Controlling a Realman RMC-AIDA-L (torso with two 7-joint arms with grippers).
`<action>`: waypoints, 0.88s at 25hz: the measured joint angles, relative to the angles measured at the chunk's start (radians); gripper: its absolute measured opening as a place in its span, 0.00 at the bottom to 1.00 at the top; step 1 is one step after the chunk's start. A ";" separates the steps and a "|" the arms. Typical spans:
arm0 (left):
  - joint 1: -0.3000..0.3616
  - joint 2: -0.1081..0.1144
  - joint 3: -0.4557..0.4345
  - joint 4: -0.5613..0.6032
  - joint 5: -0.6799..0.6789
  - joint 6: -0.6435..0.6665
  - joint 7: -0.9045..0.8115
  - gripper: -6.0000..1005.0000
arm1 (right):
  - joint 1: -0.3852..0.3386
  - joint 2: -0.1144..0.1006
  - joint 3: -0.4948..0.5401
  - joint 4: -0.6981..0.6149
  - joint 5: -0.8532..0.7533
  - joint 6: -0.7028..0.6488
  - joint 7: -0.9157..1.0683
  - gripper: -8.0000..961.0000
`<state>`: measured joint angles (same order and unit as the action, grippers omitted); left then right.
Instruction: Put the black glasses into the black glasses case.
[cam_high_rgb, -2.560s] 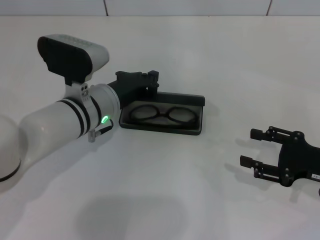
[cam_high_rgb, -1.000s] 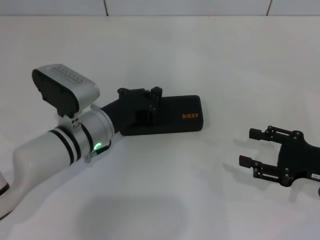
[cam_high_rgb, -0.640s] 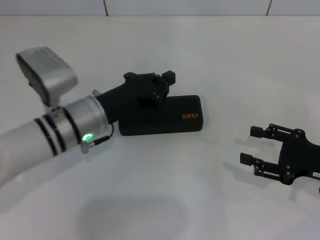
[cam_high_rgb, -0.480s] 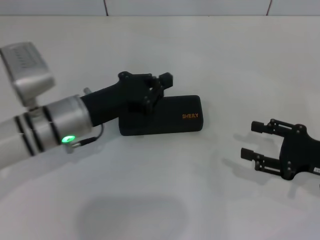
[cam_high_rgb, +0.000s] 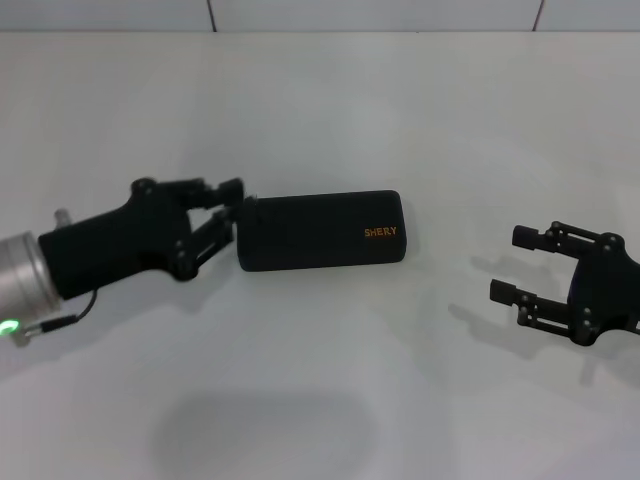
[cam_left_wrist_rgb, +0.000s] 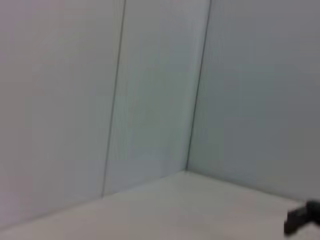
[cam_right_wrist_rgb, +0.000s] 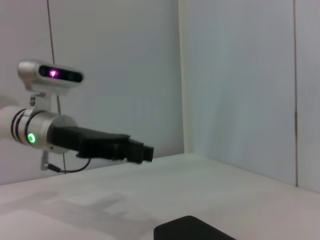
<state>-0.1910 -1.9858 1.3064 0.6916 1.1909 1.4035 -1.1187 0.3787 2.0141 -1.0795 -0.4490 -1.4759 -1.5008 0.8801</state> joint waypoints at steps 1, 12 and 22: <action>0.011 -0.006 -0.032 0.002 0.040 0.006 0.004 0.14 | 0.000 0.000 0.000 0.000 -0.001 0.000 0.000 0.71; 0.034 -0.015 -0.077 -0.094 0.242 0.021 0.046 0.41 | -0.016 -0.003 -0.008 0.009 -0.066 -0.028 -0.001 0.71; 0.077 -0.040 -0.121 -0.115 0.242 0.023 0.154 0.72 | -0.049 0.002 -0.001 0.023 -0.094 -0.027 -0.030 0.71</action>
<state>-0.1139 -2.0262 1.1855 0.5766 1.4330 1.4270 -0.9643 0.3299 2.0164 -1.0809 -0.4262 -1.5696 -1.5282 0.8505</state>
